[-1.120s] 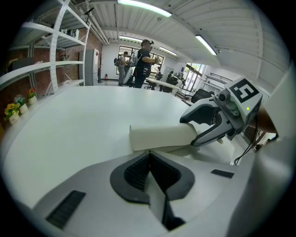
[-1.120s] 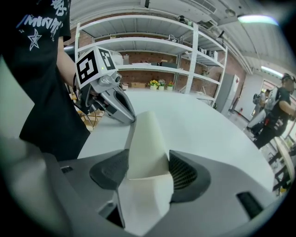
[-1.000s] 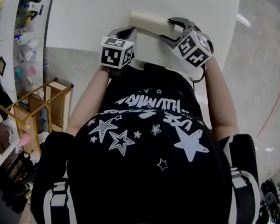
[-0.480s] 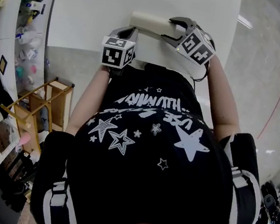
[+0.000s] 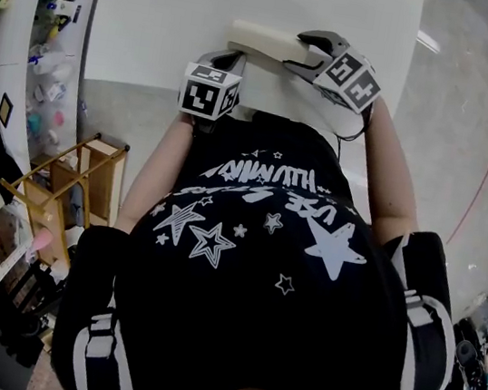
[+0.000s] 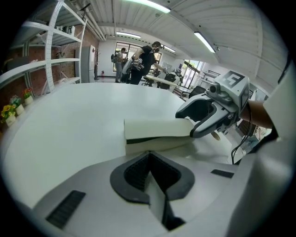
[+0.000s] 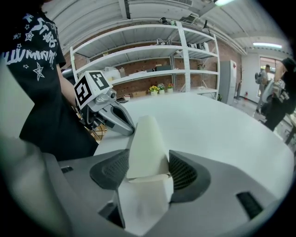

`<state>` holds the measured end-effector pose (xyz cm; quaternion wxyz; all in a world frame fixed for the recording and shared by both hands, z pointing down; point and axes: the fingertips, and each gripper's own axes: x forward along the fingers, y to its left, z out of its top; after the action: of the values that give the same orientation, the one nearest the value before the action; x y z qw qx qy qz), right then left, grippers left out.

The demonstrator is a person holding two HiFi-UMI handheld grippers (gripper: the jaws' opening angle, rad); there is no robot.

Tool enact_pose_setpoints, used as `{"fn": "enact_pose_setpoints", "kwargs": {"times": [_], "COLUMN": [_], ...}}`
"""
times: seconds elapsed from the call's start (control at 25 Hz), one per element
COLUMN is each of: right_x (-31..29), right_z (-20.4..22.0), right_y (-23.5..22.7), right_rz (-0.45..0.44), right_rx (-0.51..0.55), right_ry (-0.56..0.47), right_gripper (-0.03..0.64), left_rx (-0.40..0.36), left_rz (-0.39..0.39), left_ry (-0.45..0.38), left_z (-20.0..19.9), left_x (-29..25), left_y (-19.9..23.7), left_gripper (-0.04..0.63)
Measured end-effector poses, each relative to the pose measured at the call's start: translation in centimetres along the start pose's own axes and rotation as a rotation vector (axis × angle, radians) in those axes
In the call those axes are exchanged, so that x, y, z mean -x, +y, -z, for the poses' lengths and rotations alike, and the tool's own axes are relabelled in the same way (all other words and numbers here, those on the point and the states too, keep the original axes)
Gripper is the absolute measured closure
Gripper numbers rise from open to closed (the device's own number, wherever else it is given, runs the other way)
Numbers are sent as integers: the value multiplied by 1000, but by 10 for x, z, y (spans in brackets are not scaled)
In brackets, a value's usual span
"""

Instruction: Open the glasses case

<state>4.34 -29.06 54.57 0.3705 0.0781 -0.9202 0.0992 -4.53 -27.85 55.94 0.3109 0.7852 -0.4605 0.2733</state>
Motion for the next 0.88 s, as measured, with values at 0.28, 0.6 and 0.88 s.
{"fn": "enact_pose_setpoints", "kwargs": {"times": [0.28, 0.6, 0.88], "right_x": [-3, -1, 9], "right_z": [6, 2, -1], "right_y": [-6, -13, -23], "right_rz": [-78, -186, -140], "right_rx": [-4, -106, -199], "right_ry": [8, -33, -135], "right_gripper": [337, 337, 337], "left_rx": [-23, -31, -17], "left_rz": [17, 15, 31], "left_ry": [-24, -47, -44], "left_z": [-9, -19, -19], "left_x": [-3, -1, 0], "left_y": [-6, -4, -6], "left_gripper": [583, 583, 583]}}
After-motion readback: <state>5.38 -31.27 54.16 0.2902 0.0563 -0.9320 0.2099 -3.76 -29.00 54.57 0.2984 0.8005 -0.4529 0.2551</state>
